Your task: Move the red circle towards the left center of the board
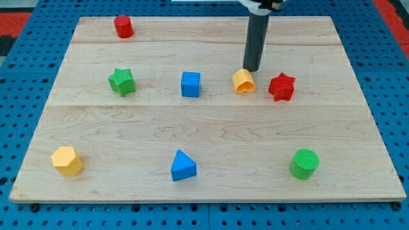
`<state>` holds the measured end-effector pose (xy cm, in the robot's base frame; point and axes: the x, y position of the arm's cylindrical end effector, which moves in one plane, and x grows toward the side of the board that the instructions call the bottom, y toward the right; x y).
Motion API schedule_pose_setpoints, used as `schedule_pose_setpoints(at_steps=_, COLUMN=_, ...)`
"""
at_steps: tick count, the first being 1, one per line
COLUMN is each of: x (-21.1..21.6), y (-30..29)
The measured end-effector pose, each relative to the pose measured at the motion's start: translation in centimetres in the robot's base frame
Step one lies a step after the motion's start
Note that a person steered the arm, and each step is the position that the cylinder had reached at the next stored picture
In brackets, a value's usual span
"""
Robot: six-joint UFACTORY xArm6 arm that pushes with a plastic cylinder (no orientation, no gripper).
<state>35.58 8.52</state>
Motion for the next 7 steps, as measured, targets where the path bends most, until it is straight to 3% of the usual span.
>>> schedule_pose_setpoints(at_steps=3, x=1.7, y=-1.4)
schedule_pose_setpoints(at_steps=5, x=-9.7, y=-1.7)
schedule_pose_setpoints(at_steps=6, x=-15.2, y=-6.1)
schedule_pose_setpoints(at_steps=7, x=-16.1, y=-11.6)
